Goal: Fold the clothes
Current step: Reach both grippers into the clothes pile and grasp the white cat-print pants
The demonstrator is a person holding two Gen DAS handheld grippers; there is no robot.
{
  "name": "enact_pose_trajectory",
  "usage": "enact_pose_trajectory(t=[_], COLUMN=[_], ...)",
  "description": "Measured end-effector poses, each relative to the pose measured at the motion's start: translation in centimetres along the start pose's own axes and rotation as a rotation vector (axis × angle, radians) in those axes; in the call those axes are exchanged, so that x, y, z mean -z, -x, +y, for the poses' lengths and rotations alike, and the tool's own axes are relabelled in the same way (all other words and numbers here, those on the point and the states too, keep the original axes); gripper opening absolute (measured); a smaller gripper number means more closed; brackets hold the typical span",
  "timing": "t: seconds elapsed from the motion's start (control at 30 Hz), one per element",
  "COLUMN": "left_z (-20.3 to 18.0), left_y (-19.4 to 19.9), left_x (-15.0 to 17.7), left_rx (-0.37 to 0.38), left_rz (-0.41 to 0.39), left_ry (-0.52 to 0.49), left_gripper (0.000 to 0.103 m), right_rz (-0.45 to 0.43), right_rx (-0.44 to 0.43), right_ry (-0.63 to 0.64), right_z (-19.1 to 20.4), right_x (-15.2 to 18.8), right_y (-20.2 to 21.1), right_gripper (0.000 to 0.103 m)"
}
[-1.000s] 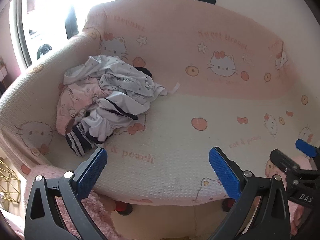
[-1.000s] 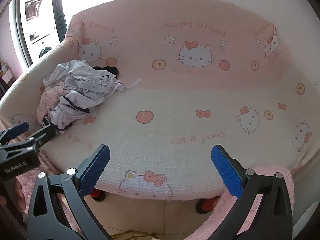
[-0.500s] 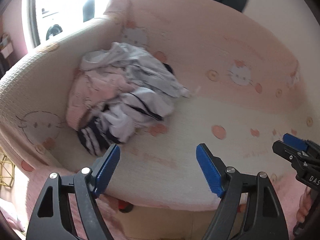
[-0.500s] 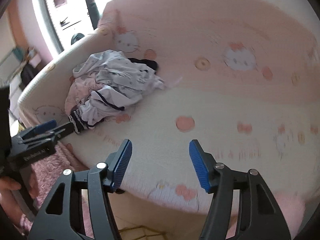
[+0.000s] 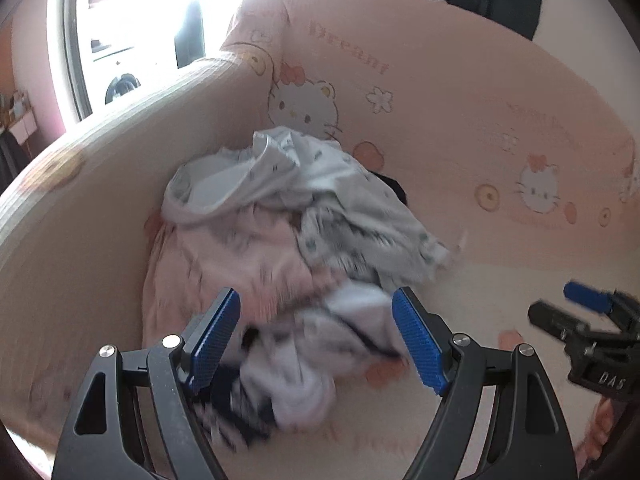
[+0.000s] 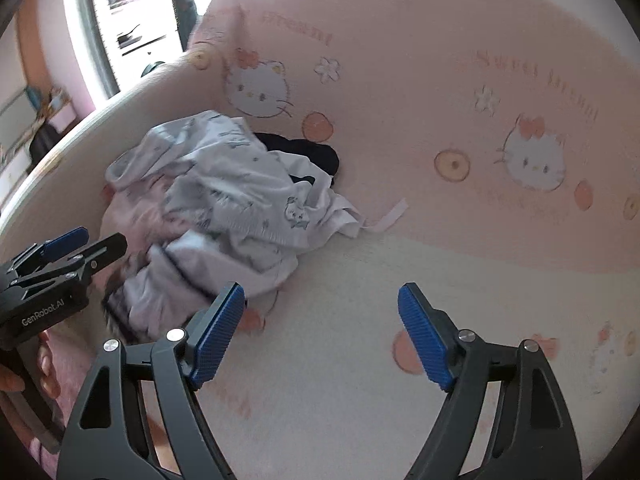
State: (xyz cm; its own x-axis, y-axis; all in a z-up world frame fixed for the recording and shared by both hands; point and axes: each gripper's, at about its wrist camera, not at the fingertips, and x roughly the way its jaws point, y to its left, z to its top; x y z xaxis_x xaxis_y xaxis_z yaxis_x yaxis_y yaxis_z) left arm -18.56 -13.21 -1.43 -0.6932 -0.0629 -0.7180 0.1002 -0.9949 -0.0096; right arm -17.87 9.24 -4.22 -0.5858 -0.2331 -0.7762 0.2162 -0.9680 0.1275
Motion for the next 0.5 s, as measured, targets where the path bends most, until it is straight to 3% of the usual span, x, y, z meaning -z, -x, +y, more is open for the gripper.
enact_pose_trajectory(t=[0.1, 0.2, 0.4, 0.5], left_z=[0.1, 0.0, -0.3, -0.3], left_y=[-2.6, -5.1, -8.7, -10.2], left_x=[-1.1, -1.8, -1.9, -1.9], left_rx=[0.007, 0.019, 0.044, 0.008], left_rz=[-0.003, 0.003, 0.001, 0.01], left_ry=[-0.006, -0.02, -0.065, -0.089], left_gripper=[0.081, 0.078, 0.074, 0.071], right_rz=[0.048, 0.093, 0.115, 0.128], right_rx=[-0.029, -0.046, -0.074, -0.081], right_ry=[-0.023, -0.031, -0.038, -0.025], right_z=[-0.5, -0.7, -0.3, 0.2], right_x=[-0.6, -1.2, -3.0, -3.4], right_y=[-3.5, -6.9, -12.6, -14.9], right_gripper=[0.067, 0.063, 0.063, 0.066])
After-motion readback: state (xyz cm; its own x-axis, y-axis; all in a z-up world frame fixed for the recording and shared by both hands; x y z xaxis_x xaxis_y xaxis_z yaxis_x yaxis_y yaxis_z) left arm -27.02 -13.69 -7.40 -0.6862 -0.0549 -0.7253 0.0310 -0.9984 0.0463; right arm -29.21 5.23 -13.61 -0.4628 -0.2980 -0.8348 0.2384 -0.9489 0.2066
